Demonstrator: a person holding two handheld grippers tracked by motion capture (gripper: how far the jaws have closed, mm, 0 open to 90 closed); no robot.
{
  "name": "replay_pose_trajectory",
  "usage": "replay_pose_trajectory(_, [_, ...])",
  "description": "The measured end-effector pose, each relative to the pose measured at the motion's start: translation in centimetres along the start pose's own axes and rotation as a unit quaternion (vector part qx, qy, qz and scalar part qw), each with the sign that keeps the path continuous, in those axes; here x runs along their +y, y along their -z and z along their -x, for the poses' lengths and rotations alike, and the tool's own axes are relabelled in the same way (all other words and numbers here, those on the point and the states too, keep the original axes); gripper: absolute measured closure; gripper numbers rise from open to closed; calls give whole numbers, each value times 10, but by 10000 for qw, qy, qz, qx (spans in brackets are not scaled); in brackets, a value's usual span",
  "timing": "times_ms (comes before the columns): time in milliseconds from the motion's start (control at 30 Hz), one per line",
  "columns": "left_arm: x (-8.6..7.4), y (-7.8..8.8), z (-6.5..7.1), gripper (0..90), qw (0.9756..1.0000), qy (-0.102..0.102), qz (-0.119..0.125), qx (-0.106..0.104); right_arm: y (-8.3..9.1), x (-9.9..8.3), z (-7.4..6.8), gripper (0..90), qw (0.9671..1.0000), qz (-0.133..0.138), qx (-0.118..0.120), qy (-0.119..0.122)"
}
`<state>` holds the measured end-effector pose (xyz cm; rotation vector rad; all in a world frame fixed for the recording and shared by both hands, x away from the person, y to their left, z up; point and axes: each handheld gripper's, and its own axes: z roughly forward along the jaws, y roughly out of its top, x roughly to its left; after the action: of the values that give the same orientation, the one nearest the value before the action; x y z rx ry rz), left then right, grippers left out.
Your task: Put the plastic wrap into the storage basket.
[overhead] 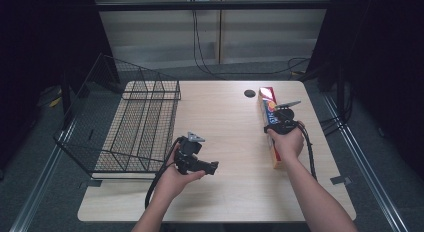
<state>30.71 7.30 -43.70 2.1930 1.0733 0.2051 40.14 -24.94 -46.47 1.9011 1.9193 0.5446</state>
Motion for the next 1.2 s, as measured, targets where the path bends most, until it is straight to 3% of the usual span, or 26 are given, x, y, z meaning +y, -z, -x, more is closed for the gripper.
replay_pose_trajectory(267, [0,1,0,51,10000,13,43,42,1,0,-2,424,9998,21,-180,-96])
replay_pose_trajectory(533, [0,3,-2,52,10000,34,69,35,5,-4,2,453,9998,137,-40,-142])
replay_pose_trajectory(600, [1,2,-1,52,9999,66,94,42,10,-5,2,459,9997,234,104,-11])
replay_pose_trajectory(733, [1,2,0,52,10000,37,63,48,17,-6,3,460,9989,309,347,25])
replay_pose_trajectory(900, [1,2,1,52,10000,57,48,11,29,-8,2,460,9963,450,698,231])
replay_pose_trajectory(1200, [3,3,3,47,10000,-50,8,-79,46,-14,-3,460,9911,513,948,786])
